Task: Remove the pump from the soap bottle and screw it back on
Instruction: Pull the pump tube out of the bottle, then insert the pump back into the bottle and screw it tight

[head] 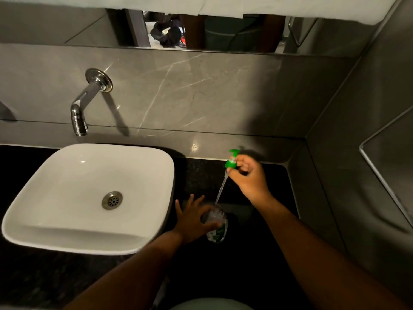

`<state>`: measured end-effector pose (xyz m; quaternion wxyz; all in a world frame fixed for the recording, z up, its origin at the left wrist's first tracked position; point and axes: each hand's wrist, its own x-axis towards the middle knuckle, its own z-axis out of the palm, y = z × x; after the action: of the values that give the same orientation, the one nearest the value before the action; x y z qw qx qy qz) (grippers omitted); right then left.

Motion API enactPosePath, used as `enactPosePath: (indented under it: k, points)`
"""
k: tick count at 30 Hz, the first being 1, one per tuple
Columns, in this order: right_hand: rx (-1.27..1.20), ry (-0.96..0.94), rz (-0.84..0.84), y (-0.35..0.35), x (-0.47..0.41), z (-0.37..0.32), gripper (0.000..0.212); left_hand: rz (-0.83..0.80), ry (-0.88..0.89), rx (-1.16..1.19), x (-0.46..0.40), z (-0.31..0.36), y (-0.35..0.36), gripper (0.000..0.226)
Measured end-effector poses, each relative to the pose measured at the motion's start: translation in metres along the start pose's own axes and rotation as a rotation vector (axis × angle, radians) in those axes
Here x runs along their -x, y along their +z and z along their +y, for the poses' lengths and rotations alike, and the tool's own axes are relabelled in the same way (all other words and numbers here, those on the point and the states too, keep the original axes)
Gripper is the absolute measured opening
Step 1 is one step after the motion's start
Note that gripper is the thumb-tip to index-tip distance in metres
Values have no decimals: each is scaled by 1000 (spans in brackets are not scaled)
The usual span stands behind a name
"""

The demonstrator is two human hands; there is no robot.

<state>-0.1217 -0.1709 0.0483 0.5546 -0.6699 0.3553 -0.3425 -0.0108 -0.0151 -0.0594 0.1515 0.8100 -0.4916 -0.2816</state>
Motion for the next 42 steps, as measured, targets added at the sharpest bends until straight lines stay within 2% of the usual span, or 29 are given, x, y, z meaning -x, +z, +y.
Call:
enactPosePath:
  k: [6,10,13,17,21,23,26,28,31,34,37,39,42]
  points:
    - [213,27,-109,8,28,33,36,-16,3,-30,-1,0,1,72]
    - [378,64,-304,11,58,54,36,13,26,-39,-1,1,6,87]
    - [367,96,-268,11,68,58,30,30,17,5,-1,0,7,79]
    - [377,116,-294,9,63,59,38,37,-7,18,-1,-3,9,68]
    - [234,164,-347,2,65,57,61,38,-13,11,-1,-4,9,71]
    - [200,176,-361,2,66,57,62,35,2,9,1,-3,9,71]
    - [232,185,-255,10,68,58,59,42,18,-1,3,0,9,72]
    - [289,197,-181,14,68,60,65,43,1,5,4,0,9,72]
    - [236,219,-204,16,70,61,80,47,-27,11,5,-3,10,74]
    - [121,220,-281,11,72,60,76,50,-21,2,6,-4,8,76]
    - [145,208,-224,11,69,62,65,49,-11,-8,5,-3,9,77]
    - [181,214,-207,16,71,63,69,44,-19,-5,5,-2,9,80]
    - [99,228,-246,23,75,65,82,29,-19,-14,5,0,6,82]
